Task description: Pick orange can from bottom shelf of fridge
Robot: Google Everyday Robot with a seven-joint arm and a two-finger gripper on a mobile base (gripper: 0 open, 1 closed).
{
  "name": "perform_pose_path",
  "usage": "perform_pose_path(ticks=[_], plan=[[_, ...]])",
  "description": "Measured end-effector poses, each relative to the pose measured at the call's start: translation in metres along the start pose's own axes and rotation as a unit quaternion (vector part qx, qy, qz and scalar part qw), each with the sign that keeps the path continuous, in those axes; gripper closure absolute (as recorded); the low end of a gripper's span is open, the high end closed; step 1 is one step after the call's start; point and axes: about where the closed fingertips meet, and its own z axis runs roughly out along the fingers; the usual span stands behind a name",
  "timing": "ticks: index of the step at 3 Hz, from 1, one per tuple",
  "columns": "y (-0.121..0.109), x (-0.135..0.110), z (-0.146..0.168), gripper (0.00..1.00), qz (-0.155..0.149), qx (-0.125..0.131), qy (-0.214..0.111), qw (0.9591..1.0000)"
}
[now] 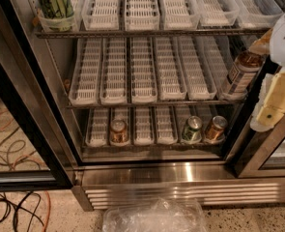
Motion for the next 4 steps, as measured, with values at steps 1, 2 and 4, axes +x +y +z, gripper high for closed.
perform_pose_path(ticks=[1,2,4], plan=[[-0.001,0.000,-0.001,0.00,0.001,0.008,0.004,1.0000],[0.008,0.000,0.008,0.00,0.051,0.016,-0.036,0.9979],[0.010,-0.054,0.043,0.00,0.096,0.048,-0.182,0.9774]])
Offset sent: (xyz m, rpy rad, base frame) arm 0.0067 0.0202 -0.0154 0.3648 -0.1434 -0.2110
